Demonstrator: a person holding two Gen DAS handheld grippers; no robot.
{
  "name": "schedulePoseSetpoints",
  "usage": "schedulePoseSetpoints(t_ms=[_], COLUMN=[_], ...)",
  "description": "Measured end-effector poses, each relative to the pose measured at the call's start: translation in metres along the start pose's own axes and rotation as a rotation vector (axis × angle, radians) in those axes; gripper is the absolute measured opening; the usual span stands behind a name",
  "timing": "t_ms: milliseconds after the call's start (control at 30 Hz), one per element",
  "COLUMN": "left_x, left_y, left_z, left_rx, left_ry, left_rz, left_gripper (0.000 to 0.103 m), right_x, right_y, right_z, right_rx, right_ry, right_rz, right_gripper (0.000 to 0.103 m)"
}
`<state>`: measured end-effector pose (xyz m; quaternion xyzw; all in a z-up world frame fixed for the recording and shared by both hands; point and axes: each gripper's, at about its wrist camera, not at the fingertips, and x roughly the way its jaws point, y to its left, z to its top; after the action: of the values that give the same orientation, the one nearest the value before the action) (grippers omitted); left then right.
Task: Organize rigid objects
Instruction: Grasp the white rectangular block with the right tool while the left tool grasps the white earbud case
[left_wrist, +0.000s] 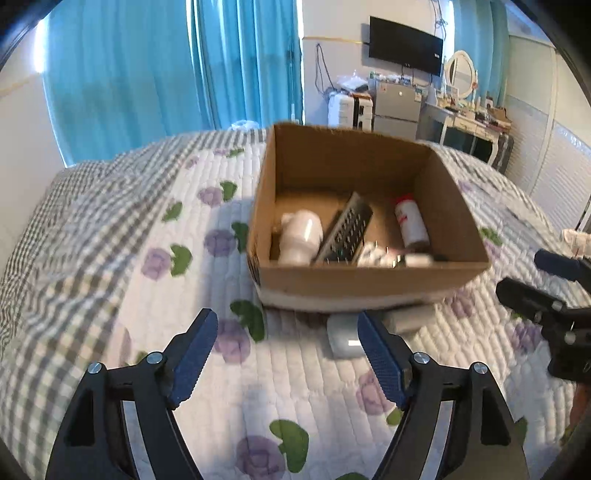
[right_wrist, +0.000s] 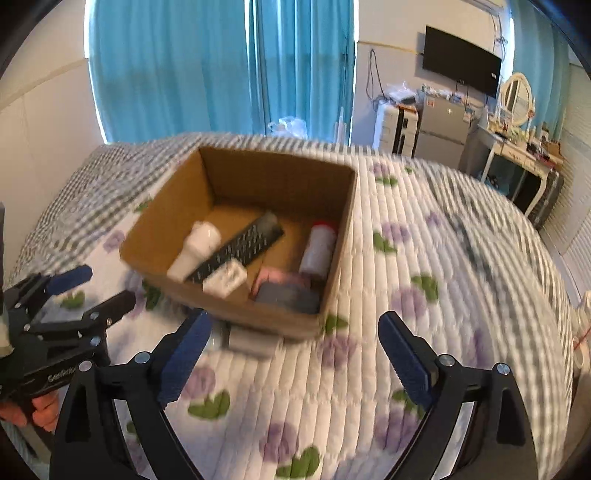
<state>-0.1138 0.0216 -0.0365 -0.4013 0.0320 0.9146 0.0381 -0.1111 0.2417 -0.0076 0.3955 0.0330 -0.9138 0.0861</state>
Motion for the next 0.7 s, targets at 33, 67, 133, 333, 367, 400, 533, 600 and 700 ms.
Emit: schedulePoseSetpoints(t_ms=[33, 67, 133, 333, 367, 400, 533, 600, 700], left_x=[0.004, 0.007, 0.016, 0.037, 0.037, 0.037, 0.038, 0.039, 0.042], left_y=[0.0, 0.0, 0.002, 0.009, 0.01, 0.01, 0.013, 0.013, 0.013], left_z=[-0.004, -0.008, -0.014, -0.024, -0.025, -0.025, -0.026, -0.027, -0.028], left_rx=[-0.001, -0.006, -0.019, -0.044, -0.048, -0.051, -0.066, -0.063, -0.064], left_ry=[0.012, 0.022, 0.046, 0.114, 0.113, 0.112, 0.114, 0.116, 0.12], left_rz=[-0.004, -0.007, -0.01, 0.023, 0.026, 0.03, 0.032, 0.039, 0.047], left_gripper=[0.081, 0.081, 0.081, 0.082, 0.082, 0.082, 0.082, 0.082, 0.082], right_x=[0.005, 0.01, 0.025, 0.067, 0.073, 0.078, 0.092, 0.099, 0.107], right_y=[0.0, -0.001, -0.001, 0.011, 0.014, 0.016, 0.018, 0.018, 0.02], right_z=[-0.005, -0.011, -0.024, -0.04, -0.04, -0.04, -0.041, -0.042, -0.042], right_rx=[0.005, 0.014, 0.032, 0.045, 0.055, 0.061, 0.084, 0.094, 0.097], right_ry=[0.017, 0.035, 0.067, 0.138, 0.142, 0.145, 0.143, 0.149, 0.155], right_rz=[0.003, 0.004, 0.006, 0.038, 0.053, 0.05, 0.048, 0.043, 0.032], right_gripper=[0.092, 0.092, 0.092, 0.092, 0.092, 0.092, 0.092, 0.086, 0.076])
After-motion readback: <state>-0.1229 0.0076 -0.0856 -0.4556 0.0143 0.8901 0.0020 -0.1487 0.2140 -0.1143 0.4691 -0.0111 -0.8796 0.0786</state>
